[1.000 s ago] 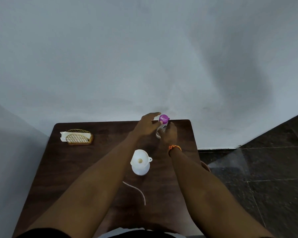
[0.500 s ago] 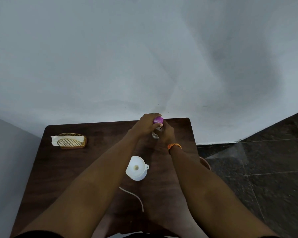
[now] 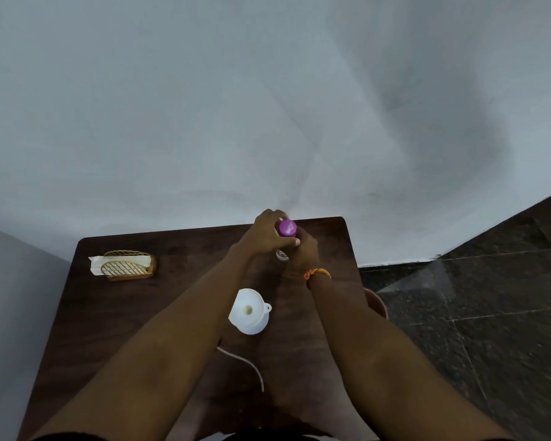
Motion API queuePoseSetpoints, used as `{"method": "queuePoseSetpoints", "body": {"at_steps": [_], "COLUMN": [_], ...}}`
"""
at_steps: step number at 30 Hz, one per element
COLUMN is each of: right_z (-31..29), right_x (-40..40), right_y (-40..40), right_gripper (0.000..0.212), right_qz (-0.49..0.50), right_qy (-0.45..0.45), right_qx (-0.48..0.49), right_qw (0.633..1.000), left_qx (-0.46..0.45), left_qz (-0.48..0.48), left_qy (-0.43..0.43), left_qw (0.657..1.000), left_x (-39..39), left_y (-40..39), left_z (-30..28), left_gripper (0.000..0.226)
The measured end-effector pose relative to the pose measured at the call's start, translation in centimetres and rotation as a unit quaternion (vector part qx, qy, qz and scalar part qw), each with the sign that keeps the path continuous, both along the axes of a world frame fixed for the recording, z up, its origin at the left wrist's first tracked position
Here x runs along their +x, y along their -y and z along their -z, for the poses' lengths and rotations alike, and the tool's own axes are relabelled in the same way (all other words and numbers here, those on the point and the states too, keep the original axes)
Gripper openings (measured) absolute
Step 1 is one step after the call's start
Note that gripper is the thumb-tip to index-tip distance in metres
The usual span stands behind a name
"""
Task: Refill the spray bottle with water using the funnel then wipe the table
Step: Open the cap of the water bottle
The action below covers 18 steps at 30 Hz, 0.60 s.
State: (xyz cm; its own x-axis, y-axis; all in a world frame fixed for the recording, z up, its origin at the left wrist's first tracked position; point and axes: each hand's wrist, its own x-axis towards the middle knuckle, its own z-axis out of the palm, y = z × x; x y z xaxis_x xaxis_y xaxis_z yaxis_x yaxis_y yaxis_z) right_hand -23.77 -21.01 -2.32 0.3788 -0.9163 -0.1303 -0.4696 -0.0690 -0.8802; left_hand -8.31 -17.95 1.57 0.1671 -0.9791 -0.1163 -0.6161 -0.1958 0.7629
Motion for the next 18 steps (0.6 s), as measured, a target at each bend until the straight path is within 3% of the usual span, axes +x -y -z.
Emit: {"method": "queuePoseSetpoints", "body": {"at_steps": [3,7,11,15,18], "right_z": [0.0,-0.5,-0.5,-0.7,-0.8], "right_x": [0.4,0.6,0.7,0.7,0.6], "right_y": [-0.2,-0.6,-0.7,-1.0,-1.1], "right_gripper": [0.055,0.060,0.042,0.040,0.040], "right_qz": [0.005,0.007,0.013,0.005,0.004], "right_qy": [0.000,0.018,0.016,0.013,0.005], "right_qx": [-0.004,-0.006,0.017,0.024,0.024], "right_qw": [1.000,1.000,1.000,1.000,1.000], "left_qx": [-0.004,-0.001,0.005,-0.001,0.014], "left_qz": [-0.040,-0.013,-0.041,-0.007,-0.009], "left_qy": [-0.020,-0.027,0.001,-0.034,-0.008], "left_qw": [0.999,1.000,0.999,0.999,1.000], "left_x": [0.2,0.3,0.5,0.5,0.4], "left_y": [-0.6,-1.1,-1.3,-1.8,-1.8], "left_z": [0.2,0.4,0.9,0.6,0.7], "left_gripper": [0.066,0.085,0.065,0.091,0.069]}}
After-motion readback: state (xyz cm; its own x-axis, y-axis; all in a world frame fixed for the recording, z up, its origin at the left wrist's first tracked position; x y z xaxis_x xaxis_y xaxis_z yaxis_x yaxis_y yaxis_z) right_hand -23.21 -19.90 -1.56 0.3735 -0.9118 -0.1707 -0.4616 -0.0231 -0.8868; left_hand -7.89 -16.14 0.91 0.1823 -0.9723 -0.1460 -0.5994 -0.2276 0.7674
